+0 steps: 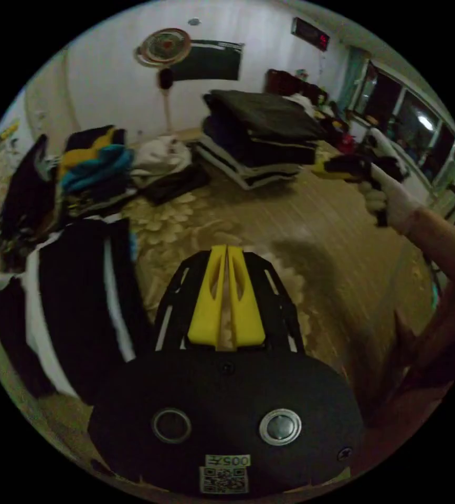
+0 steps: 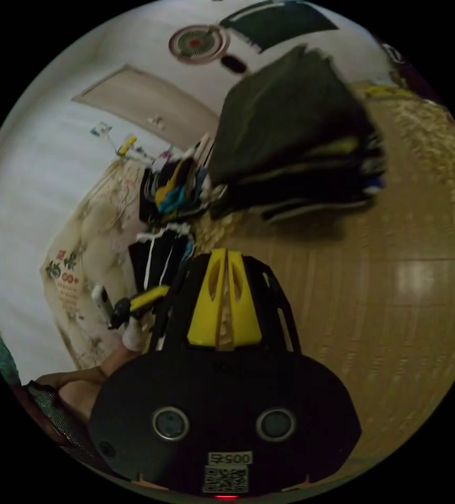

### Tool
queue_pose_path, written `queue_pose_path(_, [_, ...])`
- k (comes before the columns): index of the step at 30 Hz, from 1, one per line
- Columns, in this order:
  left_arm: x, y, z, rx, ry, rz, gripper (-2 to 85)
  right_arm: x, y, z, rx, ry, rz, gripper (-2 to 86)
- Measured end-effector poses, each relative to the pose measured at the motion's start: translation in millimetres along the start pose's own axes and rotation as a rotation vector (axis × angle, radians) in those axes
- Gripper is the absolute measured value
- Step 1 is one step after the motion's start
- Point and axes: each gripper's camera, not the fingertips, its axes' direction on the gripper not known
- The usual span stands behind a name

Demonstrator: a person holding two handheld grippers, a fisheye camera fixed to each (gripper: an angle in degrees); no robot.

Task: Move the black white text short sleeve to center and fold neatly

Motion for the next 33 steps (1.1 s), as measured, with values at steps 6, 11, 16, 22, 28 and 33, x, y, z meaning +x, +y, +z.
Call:
queue_pose_path(6, [-104.9,78.8,-2.1,-0.025,-0.380,-0.232,9.6,-67.6,-1.9,127.5,-0.133,-0.112,-0.067,-1.0])
queue_pose_path(11, [-189.8,140.2,30.6,-0.200,-0.288,-0.295,10.9,-118.2,-12.0,204.0,-0.209,-0.091,-0.164,-1.0])
queue_pose_path(16, [-233.3,223.1,8.0,-0.096,-0.200,-0.351,3.7,-162.8,-25.1,274.4,-0.245,-0.082,-0.228,-1.0])
queue_pose_path(22, [-278.9,384.7,-52.5,0.197,0.109,-0.416,2.1,-218.2,-41.0,356.9,-0.304,-0.074,-0.333,-1.0])
queue_pose_path(28, [-315.8,527.9,-89.6,0.295,0.352,-0.392,1.8,-275.7,-42.4,437.2,-0.362,-0.085,-0.411,-0.3])
queue_pose_path(33, [-344.7,609.7,-112.0,0.319,0.360,-0.429,1.8,-303.4,-26.4,490.1,-0.426,-0.046,-0.372,3.7])
